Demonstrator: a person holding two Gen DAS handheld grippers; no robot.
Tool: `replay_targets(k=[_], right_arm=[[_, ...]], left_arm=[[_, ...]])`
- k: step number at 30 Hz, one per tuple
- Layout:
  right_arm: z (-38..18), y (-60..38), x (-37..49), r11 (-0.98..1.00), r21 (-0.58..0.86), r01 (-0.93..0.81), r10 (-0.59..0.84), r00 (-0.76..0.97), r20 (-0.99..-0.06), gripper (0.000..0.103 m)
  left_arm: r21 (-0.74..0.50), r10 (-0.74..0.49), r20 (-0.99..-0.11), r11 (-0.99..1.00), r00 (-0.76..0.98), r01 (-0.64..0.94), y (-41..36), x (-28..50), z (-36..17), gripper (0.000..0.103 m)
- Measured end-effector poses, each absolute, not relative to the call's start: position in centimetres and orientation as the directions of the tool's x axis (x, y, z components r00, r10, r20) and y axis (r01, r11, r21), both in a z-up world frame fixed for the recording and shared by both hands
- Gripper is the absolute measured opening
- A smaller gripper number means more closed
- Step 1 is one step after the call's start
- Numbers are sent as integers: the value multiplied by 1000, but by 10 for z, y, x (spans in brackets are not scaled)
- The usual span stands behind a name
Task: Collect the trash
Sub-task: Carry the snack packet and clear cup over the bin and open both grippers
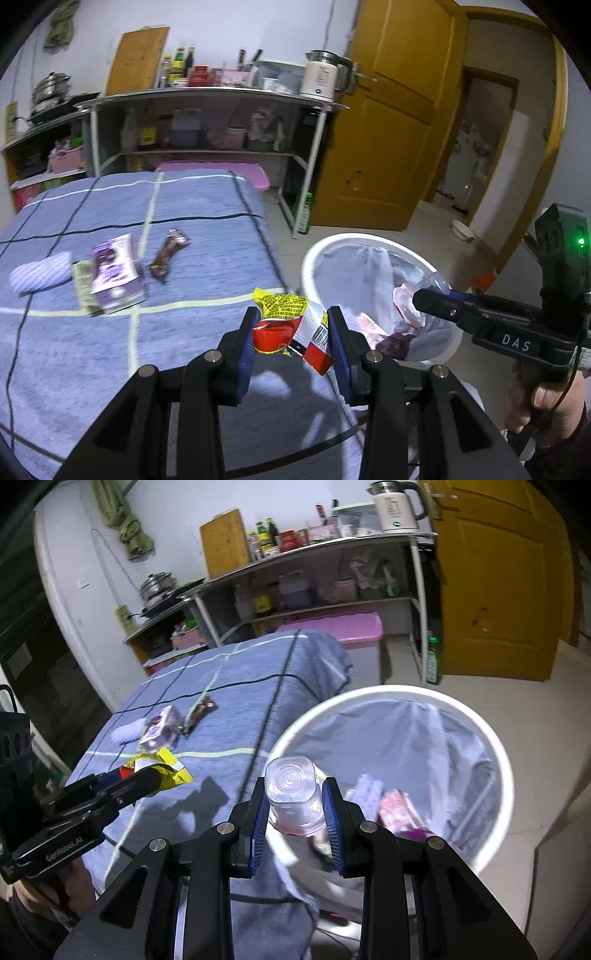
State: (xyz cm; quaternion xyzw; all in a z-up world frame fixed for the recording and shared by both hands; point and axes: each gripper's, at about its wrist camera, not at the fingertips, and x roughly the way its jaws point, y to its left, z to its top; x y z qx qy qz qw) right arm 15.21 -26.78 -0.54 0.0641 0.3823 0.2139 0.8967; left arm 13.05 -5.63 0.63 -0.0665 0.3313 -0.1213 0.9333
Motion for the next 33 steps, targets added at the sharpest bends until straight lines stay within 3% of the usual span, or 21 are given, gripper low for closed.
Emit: replay_targets(k=[18,29,33], right_arm=[[-26,-322,156,931,287,-224,363,613,-701,30],[-37,-334,165,944,275,-181,327,603,-728,31],[-38,-335,166,945,274,-178,325,601,-731,38]], left_arm=[[-213,-380,-638,923,670,321,-120,161,-11,39],[-216,-401,-654,911,641,350,-132,172,-18,47],[-224,-405,-653,910,640,348,-131,172,-19,51]])
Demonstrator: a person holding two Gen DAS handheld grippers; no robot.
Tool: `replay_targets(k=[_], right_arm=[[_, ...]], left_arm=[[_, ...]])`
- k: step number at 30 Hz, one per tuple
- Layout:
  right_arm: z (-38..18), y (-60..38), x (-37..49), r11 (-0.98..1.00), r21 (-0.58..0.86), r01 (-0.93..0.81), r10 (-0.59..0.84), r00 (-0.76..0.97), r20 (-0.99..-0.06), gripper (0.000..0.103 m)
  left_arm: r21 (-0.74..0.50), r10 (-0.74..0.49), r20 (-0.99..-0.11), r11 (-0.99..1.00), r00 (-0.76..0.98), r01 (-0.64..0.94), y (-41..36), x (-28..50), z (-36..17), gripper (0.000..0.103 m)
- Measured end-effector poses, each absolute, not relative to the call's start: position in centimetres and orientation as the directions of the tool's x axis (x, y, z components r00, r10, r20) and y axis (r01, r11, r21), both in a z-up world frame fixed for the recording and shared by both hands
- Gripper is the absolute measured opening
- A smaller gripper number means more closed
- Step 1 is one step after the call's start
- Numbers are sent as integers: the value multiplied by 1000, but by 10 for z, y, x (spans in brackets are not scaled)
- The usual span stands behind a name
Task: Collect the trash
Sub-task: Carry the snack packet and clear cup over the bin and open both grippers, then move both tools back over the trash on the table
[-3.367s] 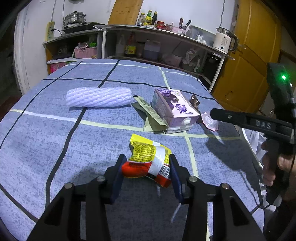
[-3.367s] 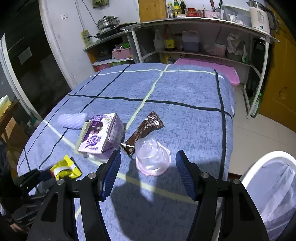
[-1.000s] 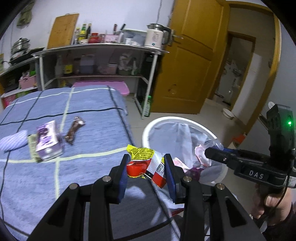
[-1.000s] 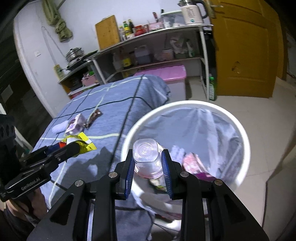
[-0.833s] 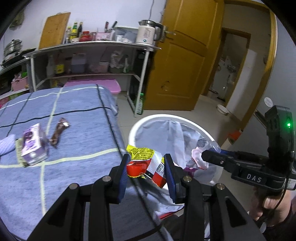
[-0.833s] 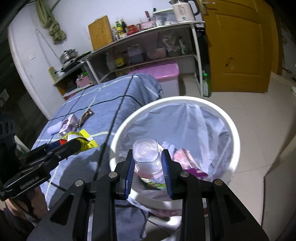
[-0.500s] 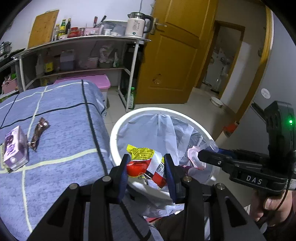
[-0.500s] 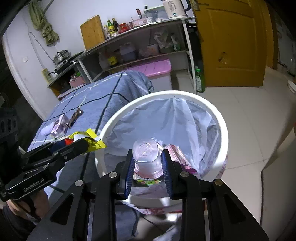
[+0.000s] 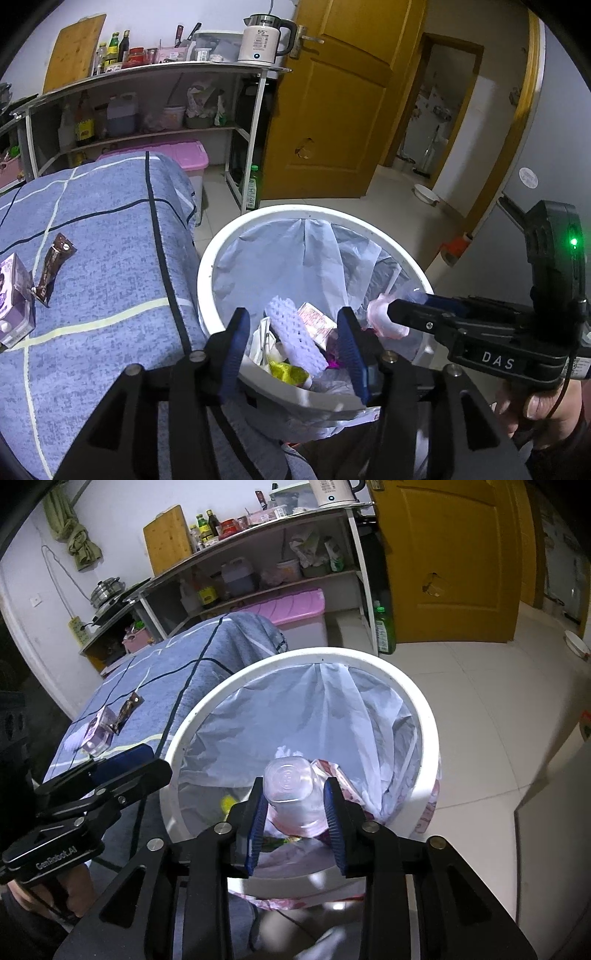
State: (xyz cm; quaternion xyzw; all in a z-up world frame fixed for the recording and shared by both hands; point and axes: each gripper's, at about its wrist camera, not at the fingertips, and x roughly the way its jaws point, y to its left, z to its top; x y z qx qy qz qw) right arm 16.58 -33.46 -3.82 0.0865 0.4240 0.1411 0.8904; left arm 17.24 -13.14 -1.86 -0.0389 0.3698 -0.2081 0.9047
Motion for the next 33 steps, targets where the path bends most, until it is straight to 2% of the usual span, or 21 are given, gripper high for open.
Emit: replay_targets(k=[3,18,33], right_arm=[[-38,-333,165,944,275,-183,329,604,-726,44],[-19,-325,148,929,298,-220,368,633,-681,44],[-5,-280,125,904,263,-337,424,625,-656,44]], left_arm=[[-225,-403,-650,912,644,343,-129,171,-18,51],[-235,-374,-626,927,684,292,-100,148,-9,51],[-232,-299,-617,953,728,196,-60,115,-6,51]])
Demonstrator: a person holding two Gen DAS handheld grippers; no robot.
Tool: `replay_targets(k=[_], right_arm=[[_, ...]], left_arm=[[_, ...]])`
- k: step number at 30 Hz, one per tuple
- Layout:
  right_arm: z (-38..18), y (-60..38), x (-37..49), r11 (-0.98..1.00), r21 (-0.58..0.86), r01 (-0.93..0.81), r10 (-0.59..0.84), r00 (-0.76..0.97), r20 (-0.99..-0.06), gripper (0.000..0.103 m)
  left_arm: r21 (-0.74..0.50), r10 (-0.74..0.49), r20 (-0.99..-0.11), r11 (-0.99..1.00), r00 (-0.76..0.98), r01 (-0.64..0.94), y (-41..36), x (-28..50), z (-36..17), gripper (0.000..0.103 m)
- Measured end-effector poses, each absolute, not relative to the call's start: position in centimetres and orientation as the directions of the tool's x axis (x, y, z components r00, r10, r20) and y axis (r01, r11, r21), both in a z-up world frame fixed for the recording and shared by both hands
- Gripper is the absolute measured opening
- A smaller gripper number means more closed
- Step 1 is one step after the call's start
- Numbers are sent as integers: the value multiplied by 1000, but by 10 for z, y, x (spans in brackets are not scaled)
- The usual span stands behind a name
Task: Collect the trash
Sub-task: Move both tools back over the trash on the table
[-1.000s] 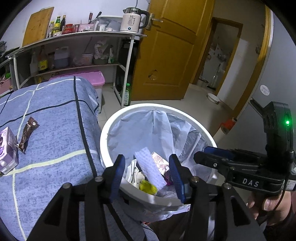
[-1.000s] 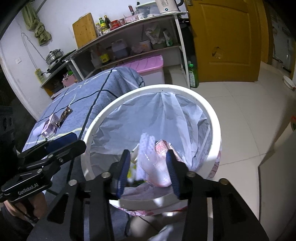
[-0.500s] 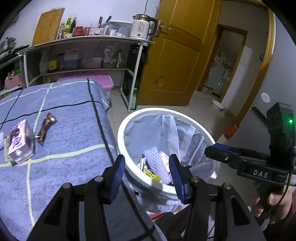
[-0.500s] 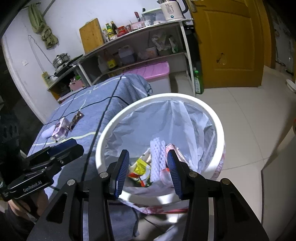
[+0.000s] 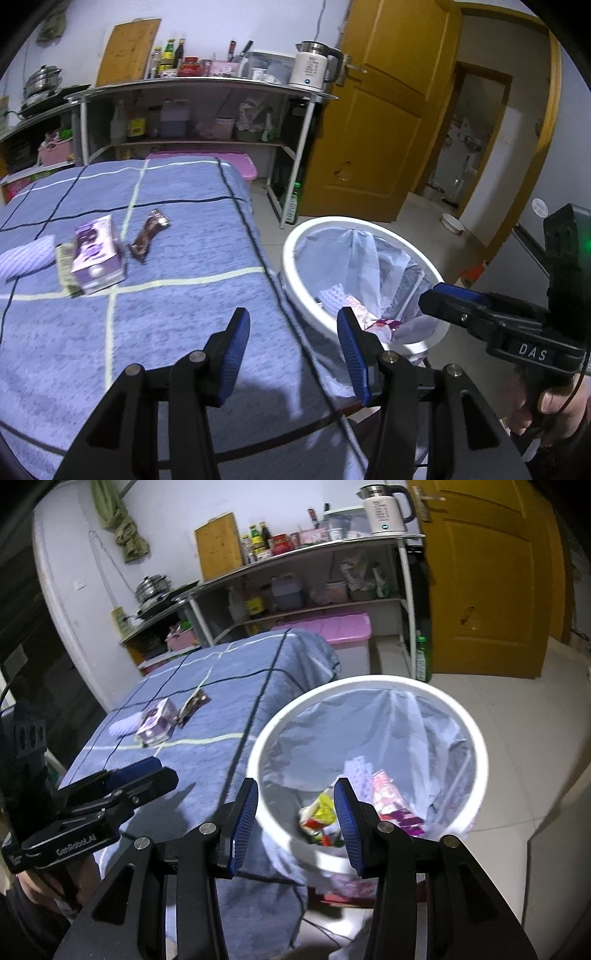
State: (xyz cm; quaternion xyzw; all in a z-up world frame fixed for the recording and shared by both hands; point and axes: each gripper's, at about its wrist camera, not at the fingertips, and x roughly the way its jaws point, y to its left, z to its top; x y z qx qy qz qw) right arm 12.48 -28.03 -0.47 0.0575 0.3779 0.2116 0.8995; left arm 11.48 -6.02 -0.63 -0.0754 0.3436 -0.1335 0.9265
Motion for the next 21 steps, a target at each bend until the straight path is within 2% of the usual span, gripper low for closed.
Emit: replay_targets(k=[21], right_arm=[[-5,-205,133,836,294,-464,528,529,-664,44]], left_arm=[[-237,-144,-616,972,775,-7,19,91,-11,51]])
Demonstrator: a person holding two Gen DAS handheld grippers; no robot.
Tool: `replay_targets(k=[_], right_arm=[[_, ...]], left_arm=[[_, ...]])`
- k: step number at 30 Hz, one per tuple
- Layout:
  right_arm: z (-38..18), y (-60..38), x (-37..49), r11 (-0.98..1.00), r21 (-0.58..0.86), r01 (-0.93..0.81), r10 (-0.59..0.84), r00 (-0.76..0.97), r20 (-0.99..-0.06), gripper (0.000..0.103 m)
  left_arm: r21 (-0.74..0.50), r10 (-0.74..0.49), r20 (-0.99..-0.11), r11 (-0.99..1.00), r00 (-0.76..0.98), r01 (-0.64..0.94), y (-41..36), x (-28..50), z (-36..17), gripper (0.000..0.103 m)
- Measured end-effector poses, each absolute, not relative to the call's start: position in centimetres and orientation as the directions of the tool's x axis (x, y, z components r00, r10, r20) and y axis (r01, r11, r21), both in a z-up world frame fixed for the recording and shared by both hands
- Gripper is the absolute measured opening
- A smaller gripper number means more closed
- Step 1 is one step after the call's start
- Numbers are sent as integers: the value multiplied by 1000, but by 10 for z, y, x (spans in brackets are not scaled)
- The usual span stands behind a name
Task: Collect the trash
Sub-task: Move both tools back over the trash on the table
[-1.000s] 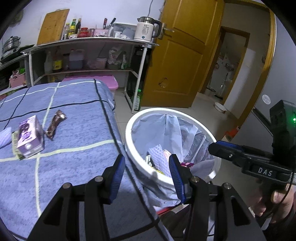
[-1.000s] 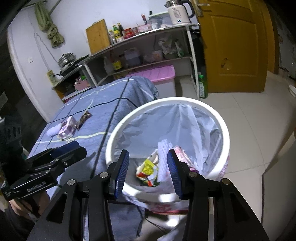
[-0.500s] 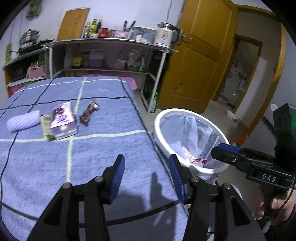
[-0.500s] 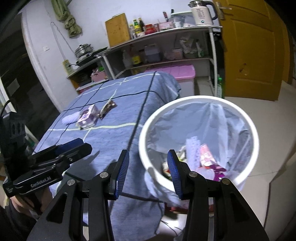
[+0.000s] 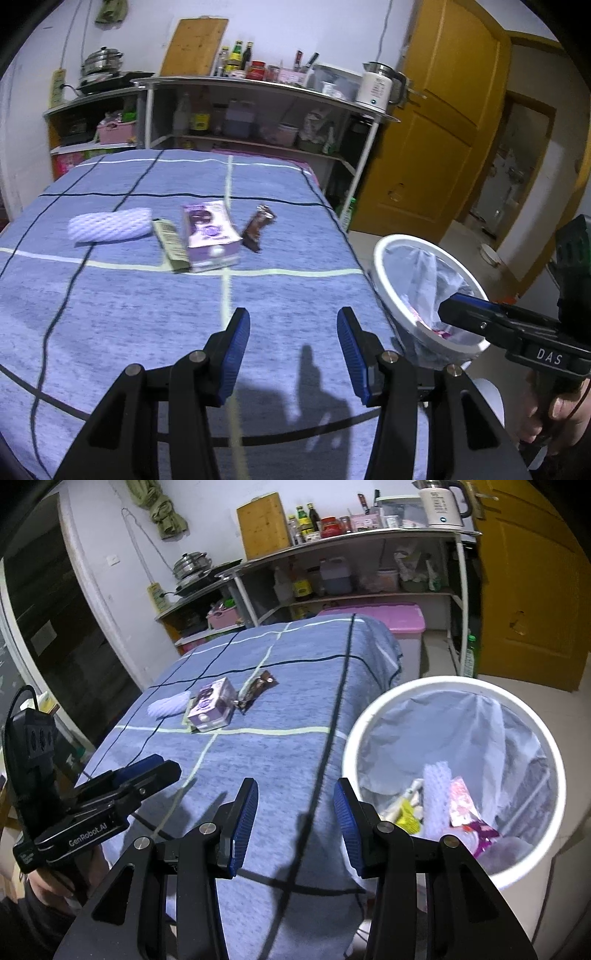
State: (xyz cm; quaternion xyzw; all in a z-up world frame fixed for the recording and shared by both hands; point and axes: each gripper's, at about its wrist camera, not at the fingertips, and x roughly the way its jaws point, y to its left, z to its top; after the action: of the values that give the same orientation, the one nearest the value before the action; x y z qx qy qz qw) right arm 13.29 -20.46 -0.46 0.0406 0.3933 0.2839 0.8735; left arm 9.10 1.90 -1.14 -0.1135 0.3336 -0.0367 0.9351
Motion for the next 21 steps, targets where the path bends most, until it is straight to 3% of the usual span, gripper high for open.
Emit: replay_targets(k=[21], right_arm=[[-8,-132,169,795,271,-543,551,460,-696,44]], left_arm=[[-191,3,-615,970,788,-153,98,99,-9,51]])
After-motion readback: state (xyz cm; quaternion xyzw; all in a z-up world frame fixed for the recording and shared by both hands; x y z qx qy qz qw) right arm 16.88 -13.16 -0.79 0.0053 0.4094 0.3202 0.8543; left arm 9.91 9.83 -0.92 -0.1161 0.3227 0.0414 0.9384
